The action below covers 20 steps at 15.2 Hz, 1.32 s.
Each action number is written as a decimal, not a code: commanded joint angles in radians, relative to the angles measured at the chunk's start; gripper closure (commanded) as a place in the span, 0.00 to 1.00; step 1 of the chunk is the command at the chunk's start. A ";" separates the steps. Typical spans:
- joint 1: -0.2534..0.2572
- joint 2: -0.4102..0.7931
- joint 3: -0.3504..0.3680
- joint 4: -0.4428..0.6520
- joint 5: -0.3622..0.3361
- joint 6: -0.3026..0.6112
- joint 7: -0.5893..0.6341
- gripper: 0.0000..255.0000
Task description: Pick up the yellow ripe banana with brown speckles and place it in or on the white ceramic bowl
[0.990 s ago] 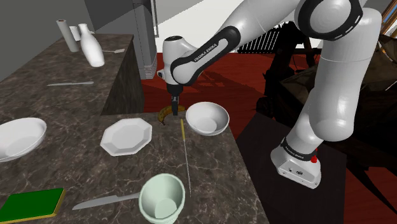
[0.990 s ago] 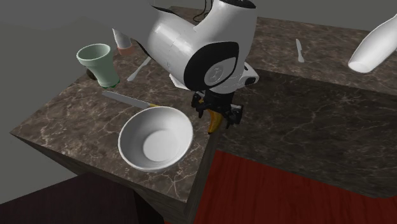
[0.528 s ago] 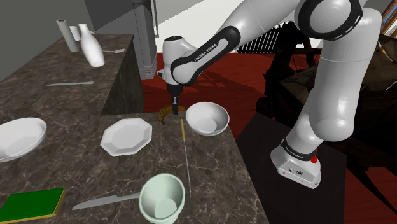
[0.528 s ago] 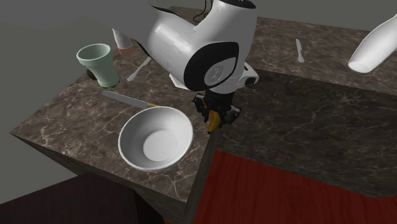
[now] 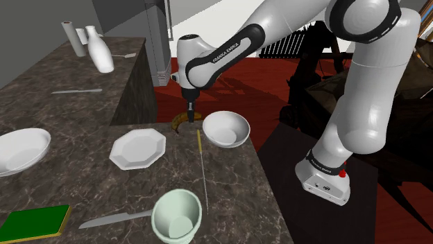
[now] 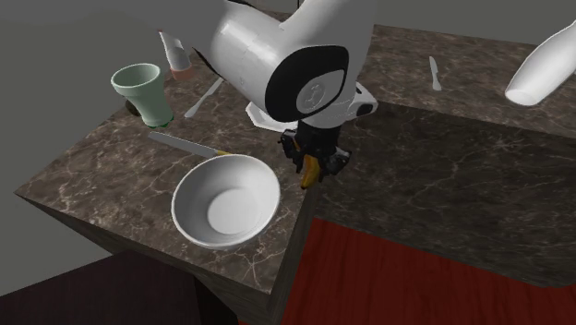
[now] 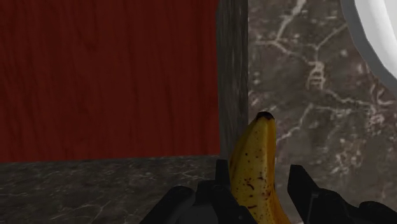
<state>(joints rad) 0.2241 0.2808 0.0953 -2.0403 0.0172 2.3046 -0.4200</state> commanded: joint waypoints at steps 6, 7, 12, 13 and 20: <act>-0.003 -0.054 0.001 0.028 0.005 -0.083 -0.003 1.00; -0.003 -0.062 0.001 0.033 0.006 -0.095 -0.003 1.00; -0.004 -0.094 0.002 0.061 0.008 -0.155 -0.003 1.00; -0.005 -0.100 0.002 0.067 0.009 -0.167 -0.003 1.00; -0.006 -0.137 0.002 0.117 0.011 -0.253 -0.003 1.00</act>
<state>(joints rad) 0.2181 0.1486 0.0972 -1.9323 0.0282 2.0648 -0.4238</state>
